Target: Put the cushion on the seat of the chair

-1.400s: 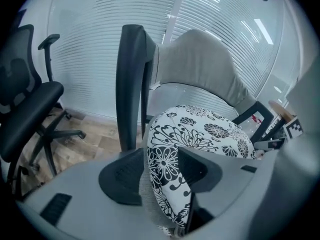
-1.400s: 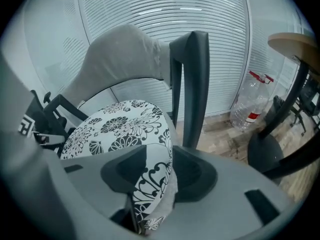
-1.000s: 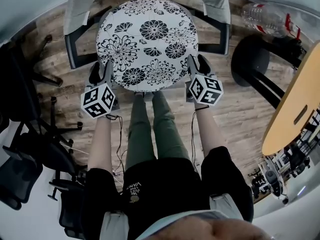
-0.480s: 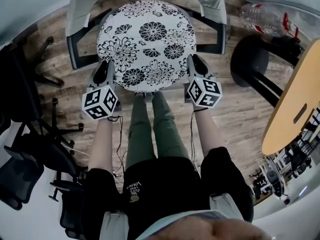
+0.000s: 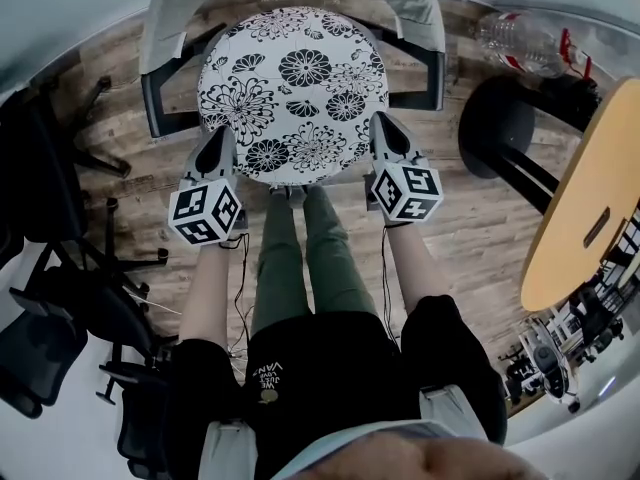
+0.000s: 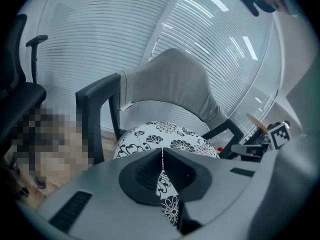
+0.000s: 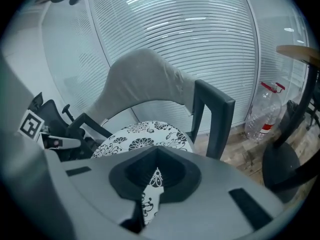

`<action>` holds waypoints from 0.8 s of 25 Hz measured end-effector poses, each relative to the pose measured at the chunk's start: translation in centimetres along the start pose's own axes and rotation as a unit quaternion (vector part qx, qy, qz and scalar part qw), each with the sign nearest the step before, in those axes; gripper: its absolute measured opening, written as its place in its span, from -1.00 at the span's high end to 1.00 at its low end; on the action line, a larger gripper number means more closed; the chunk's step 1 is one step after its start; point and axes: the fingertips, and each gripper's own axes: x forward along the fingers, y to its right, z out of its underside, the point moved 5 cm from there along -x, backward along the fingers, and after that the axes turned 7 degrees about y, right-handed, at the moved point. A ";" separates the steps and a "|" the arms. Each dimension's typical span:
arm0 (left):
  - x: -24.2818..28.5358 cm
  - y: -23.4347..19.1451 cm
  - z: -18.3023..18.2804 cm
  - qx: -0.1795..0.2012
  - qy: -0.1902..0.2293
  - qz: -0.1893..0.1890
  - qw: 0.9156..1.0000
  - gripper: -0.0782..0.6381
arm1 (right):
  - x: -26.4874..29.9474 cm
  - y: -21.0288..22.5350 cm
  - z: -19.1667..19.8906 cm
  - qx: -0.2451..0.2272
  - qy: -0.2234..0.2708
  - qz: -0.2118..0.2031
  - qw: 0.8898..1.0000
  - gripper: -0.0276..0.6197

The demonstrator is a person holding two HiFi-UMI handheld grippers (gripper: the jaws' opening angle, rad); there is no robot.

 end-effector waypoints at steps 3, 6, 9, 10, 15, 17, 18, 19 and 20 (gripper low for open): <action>-0.4 0.5 -0.3 -0.002 0.002 0.004 1.000 0.73 | -0.4 -0.7 -0.6 0.002 0.005 -0.009 1.000 0.86; -0.8 1.0 -0.7 -0.002 0.002 0.008 1.000 0.73 | -0.8 -1.3 -1.3 0.004 0.010 -0.020 1.000 0.86; -1.1 1.4 -1.0 0.002 0.001 0.011 1.000 0.74 | -1.2 -1.7 -1.9 0.003 0.014 -0.027 1.000 0.86; -1.2 1.5 -1.1 0.003 0.001 0.011 1.000 0.74 | -1.3 -1.8 -2.1 0.002 0.016 -0.028 0.999 0.86; -1.5 1.9 -1.6 0.004 0.003 0.013 1.000 0.75 | -1.7 -2.2 -2.8 0.001 0.020 -0.034 0.999 0.86; -1.7 2.1 -1.9 0.004 0.005 0.015 1.000 0.75 | -1.9 -2.4 -2.9 0.000 0.020 -0.036 0.999 0.86; -1.7 2.2 -2.0 0.005 0.006 0.016 1.000 0.75 | -2.0 -2.5 -3.0 0.000 0.020 -0.037 0.999 0.86; -1.8 2.4 -2.2 0.005 0.008 0.016 1.000 0.75 | -2.1 -2.6 -3.0 0.000 0.021 -0.038 0.999 0.86; -1.9 2.4 -2.4 0.006 0.010 0.017 1.000 0.75 | -2.3 -2.7 -3.1 0.000 0.021 -0.038 0.999 0.86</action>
